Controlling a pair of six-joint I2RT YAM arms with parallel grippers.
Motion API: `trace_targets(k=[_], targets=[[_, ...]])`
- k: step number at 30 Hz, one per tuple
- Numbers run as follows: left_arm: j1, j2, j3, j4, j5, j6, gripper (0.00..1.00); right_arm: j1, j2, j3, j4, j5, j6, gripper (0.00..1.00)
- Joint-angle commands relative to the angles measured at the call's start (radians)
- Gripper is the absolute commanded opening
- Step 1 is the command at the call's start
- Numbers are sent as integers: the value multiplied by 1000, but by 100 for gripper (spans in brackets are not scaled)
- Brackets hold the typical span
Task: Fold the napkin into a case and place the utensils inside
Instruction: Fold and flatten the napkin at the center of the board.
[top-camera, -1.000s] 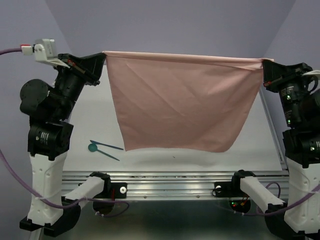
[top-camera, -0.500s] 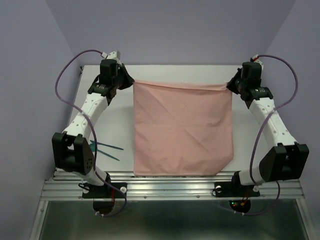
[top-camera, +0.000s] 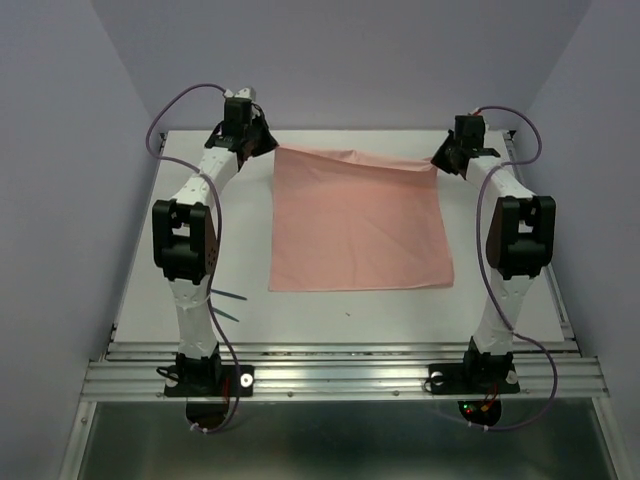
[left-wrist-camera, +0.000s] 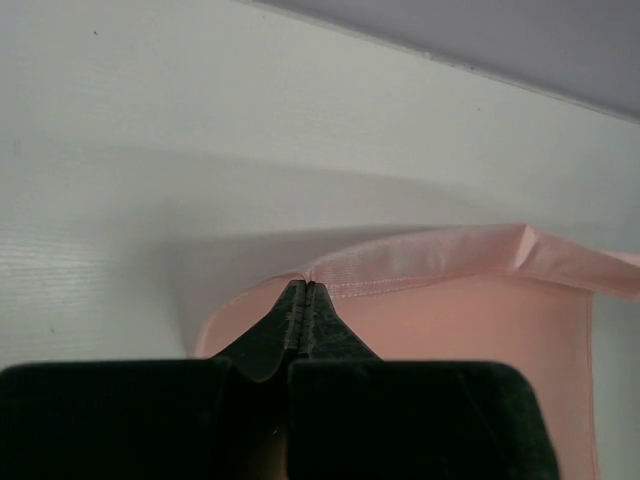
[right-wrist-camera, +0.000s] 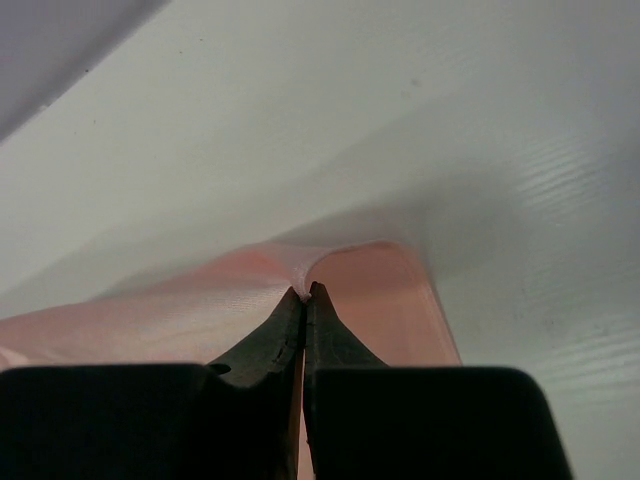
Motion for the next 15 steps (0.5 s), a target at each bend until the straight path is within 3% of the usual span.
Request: trace_targets(k=[1, 6, 15], targets=[[23, 20, 138, -6, 41, 14, 0, -16, 55, 130, 73, -67, 44, 1], [23, -9, 106, -24, 74, 25, 0, -16, 8, 75, 68, -80, 52, 1], [23, -257, -197, -59, 131, 43, 0, -16, -253, -247, 34, -147, 52, 1]])
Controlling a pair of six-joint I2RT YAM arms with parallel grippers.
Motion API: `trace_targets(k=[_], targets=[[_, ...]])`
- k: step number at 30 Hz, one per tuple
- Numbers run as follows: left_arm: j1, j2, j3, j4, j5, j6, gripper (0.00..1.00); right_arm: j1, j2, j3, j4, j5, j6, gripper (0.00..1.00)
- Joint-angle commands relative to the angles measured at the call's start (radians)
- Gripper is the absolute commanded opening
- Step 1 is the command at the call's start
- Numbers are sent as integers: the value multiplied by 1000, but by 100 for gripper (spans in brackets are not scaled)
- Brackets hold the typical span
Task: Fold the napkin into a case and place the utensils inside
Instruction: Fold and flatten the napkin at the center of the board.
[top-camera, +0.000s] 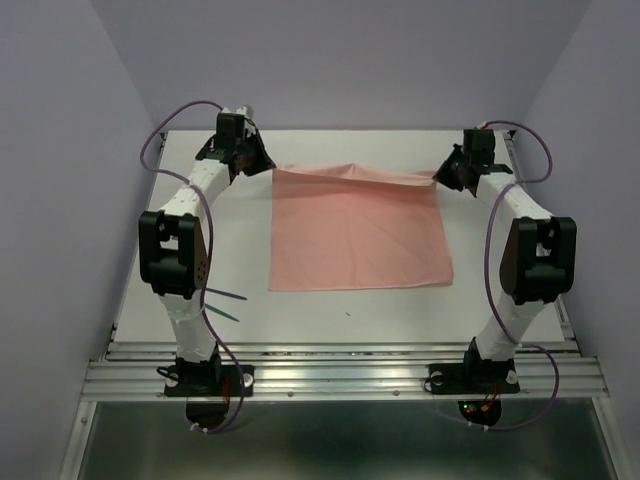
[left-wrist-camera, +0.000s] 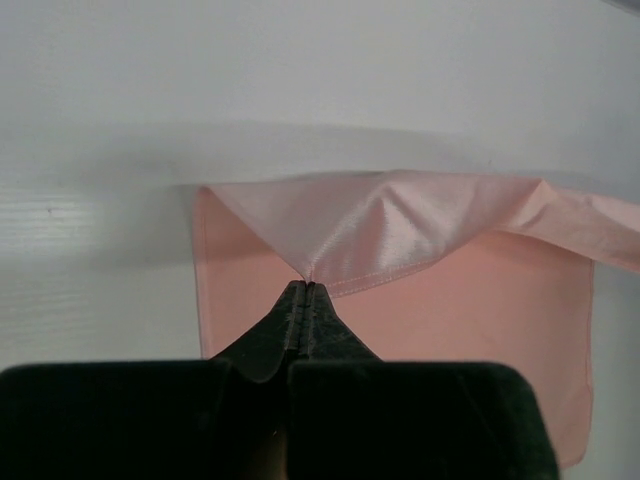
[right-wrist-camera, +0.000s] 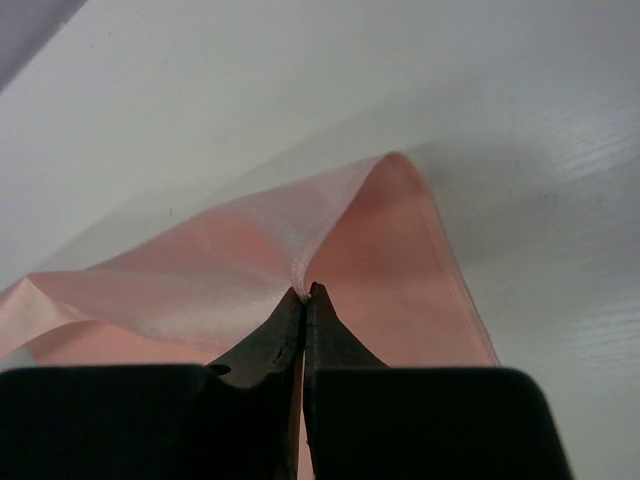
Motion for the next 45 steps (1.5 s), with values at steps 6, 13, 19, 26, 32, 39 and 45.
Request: trace_targets(k=[6, 13, 19, 26, 32, 39, 45], targets=[[-4, -359, -377, 30, 79, -8, 0, -7, -302, -292, 17, -104, 37, 1], [-20, -503, -609, 26, 97, -40, 0, -7, -475, -457, -80, -83, 3, 1], [-47, -553, -701, 6, 104, -60, 0, -7, -563, -544, -147, -44, -3, 1], [-51, -606, -670, -63, 64, -54, 0, -7, -634, -517, -215, -1, -16, 1], [-52, -681, -642, -150, 45, -38, 0, -7, -686, -478, -304, 40, -37, 1], [-54, -726, -751, -157, 64, -63, 0, -7, -790, -604, -367, 14, 43, 1], [-77, -699, -885, -63, 108, -147, 0, -7, -810, -731, -358, 2, 113, 1]])
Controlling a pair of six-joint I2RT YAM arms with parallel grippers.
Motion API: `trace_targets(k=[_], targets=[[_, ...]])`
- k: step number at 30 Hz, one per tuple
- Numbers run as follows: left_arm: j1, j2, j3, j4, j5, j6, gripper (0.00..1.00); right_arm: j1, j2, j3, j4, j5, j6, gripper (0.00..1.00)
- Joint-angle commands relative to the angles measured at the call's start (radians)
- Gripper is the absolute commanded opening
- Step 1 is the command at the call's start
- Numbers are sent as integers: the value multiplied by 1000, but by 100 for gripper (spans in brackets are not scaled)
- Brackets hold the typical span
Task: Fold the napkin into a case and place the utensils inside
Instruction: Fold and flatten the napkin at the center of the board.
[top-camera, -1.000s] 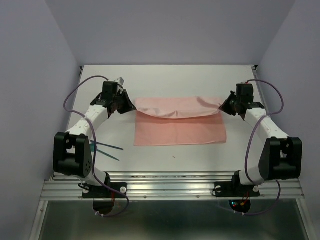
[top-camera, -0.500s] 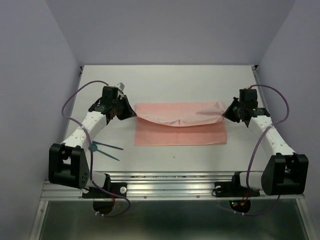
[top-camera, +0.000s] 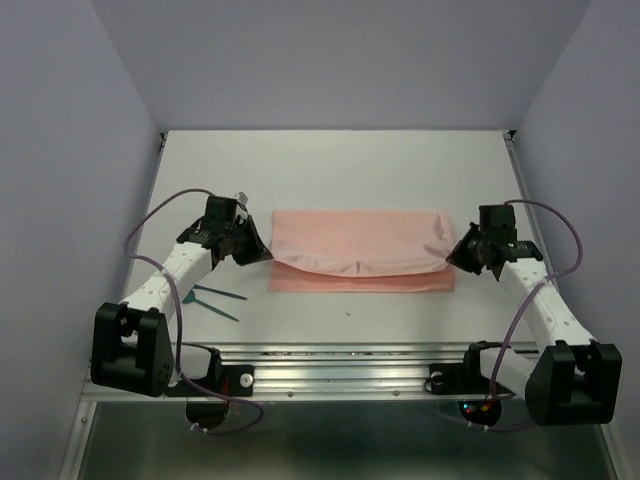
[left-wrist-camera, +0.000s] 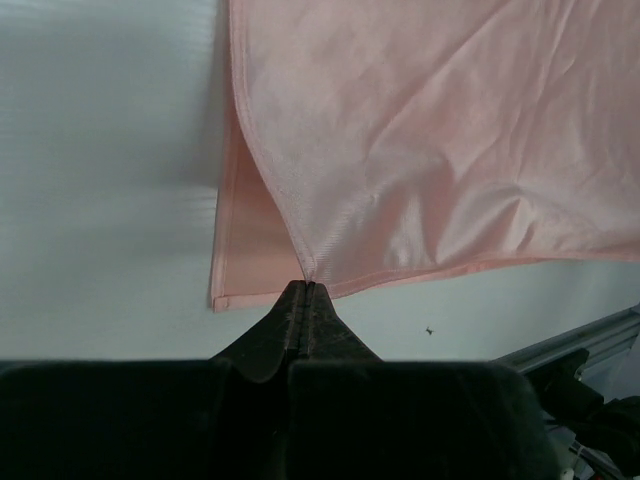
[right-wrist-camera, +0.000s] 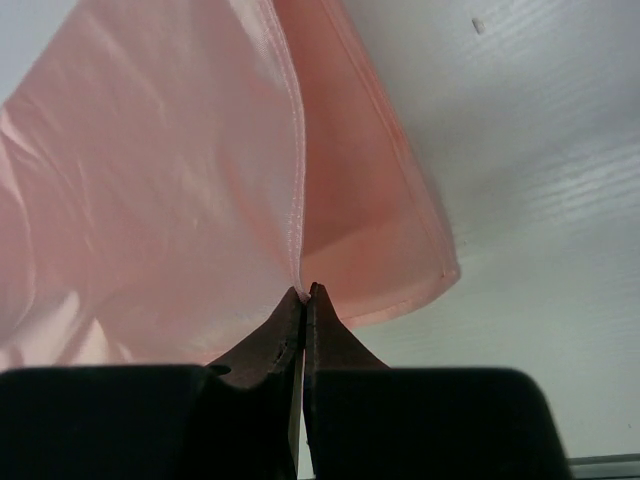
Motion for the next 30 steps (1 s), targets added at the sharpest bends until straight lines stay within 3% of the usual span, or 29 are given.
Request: trace_targets(k=[1, 30], targets=[[-26, 18, -51, 43, 29, -49, 0, -7, 1, -57, -23, 40, 59, 1], [-55, 68, -45, 25, -11, -36, 0, -7, 33, -120, -16, 124, 87, 1]])
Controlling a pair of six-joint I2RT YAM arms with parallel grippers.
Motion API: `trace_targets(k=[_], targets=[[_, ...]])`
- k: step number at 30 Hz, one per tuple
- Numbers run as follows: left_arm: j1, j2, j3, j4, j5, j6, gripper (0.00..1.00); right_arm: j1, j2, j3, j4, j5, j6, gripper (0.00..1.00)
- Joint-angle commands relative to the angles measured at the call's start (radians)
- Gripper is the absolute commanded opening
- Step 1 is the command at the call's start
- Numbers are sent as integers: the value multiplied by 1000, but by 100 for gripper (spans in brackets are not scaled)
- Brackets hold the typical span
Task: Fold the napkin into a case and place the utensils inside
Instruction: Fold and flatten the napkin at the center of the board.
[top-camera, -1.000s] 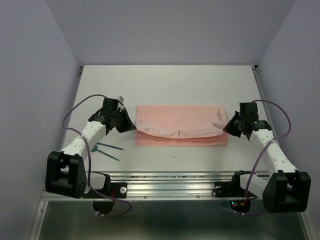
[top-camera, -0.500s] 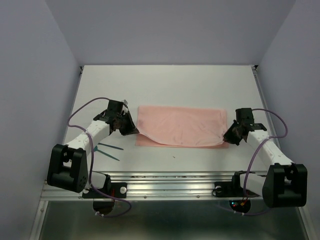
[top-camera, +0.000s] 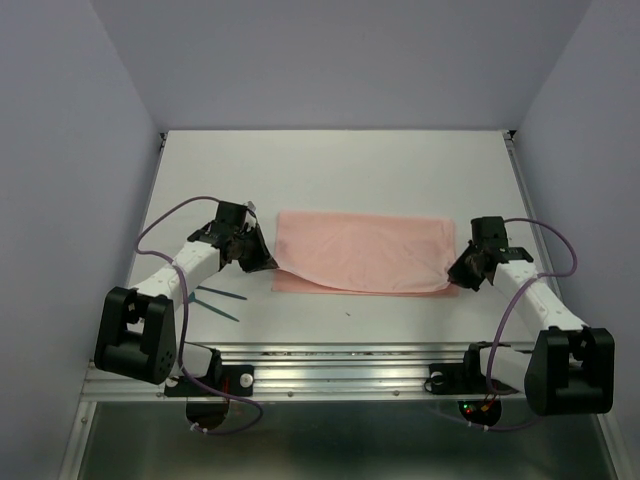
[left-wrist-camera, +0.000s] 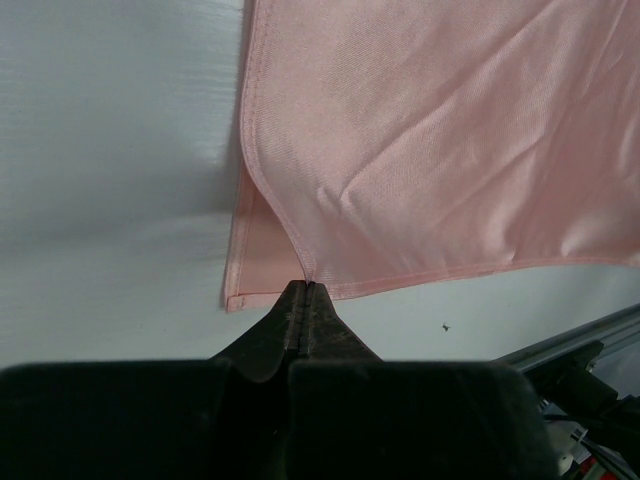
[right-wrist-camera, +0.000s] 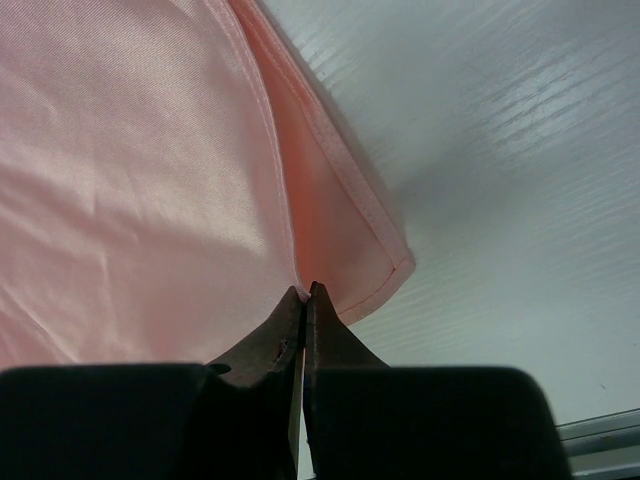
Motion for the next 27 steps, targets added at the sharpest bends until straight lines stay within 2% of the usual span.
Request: trace_targets(k=[1, 5, 11, 18, 27], targets=[[-7, -16, 37, -14, -5, 5, 0, -7, -27, 22, 6, 50, 10, 1], [-7, -41, 112, -47, -2, 17, 0, -7, -39, 64, 0, 46, -10, 1], [-7, -47, 256, -113, -2, 45, 0, -7, -20, 209, -6, 56, -50, 1], [-7, -45, 324, -142, 10, 66, 0, -7, 14, 326, -9, 102, -65, 1], [-8, -47, 154, -69, 61, 30, 0, -7, -27, 173, -49, 75, -33, 1]])
